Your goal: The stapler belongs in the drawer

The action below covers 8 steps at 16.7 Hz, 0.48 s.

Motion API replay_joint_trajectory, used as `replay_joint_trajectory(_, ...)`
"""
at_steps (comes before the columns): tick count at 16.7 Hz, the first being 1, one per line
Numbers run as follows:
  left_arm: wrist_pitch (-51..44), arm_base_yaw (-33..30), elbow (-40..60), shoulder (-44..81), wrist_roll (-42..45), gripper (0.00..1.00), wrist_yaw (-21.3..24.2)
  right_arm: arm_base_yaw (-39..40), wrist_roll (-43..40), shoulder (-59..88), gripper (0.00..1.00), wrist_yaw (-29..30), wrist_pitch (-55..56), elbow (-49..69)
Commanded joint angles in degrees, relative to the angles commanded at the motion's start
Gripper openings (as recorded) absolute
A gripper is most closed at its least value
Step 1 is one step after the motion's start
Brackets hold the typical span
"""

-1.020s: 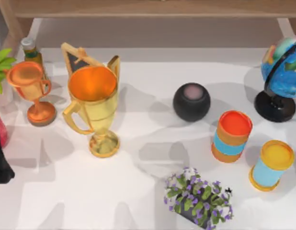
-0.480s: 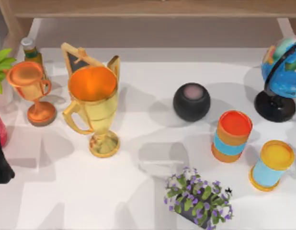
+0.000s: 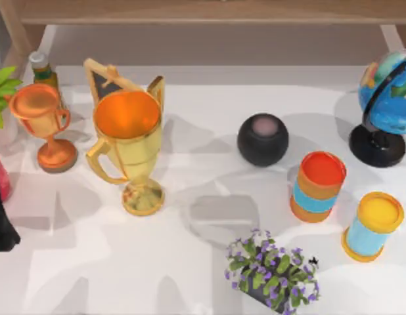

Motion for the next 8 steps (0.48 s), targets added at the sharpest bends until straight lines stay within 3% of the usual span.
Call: replay_joint_trajectory(8,0.0,0.0,0.0,0.0,0.0,1.00,0.0,-8.1,2.2,31.4,0.00,-0.5,-14.5,37.9)
